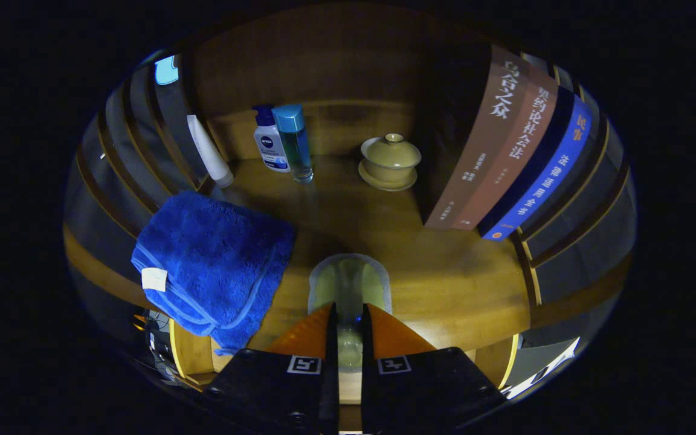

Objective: Pull open the drawer, take out the items inside it, and place them on the countertop above the cabinet.

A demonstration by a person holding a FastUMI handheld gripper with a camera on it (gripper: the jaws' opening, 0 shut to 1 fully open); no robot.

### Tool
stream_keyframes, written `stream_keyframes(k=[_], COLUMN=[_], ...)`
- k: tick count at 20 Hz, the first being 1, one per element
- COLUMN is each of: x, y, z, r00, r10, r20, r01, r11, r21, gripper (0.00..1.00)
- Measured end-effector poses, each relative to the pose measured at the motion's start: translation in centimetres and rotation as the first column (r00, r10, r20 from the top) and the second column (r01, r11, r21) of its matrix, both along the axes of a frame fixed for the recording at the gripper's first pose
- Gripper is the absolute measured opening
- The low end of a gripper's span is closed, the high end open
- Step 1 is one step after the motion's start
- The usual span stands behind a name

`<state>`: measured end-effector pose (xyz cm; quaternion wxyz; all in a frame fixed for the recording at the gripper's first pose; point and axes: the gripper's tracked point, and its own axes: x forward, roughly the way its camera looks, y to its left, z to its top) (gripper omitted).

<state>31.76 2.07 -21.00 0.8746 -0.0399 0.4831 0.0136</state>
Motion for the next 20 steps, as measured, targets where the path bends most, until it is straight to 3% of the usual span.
stream_keyframes(k=[6,8,12,20], x=[0.3,0.3,0.1,-3.0], y=[0.0,0.0,0.2,0.7], z=[-0.6,-0.9,-0.1,6.0], r00=[1.0,1.0,0.999,0.974], r10=[0.003,0.02,0.04,-0.032], r20=[-0.016,-0.02,0.007,0.224], r01=[-0.004,-0.02,-0.04,0.019], r11=[1.0,1.0,0.999,0.998], r21=[-0.005,-0.007,0.014,0.06], gripper=[0.2,0.27,1.0,0.99])
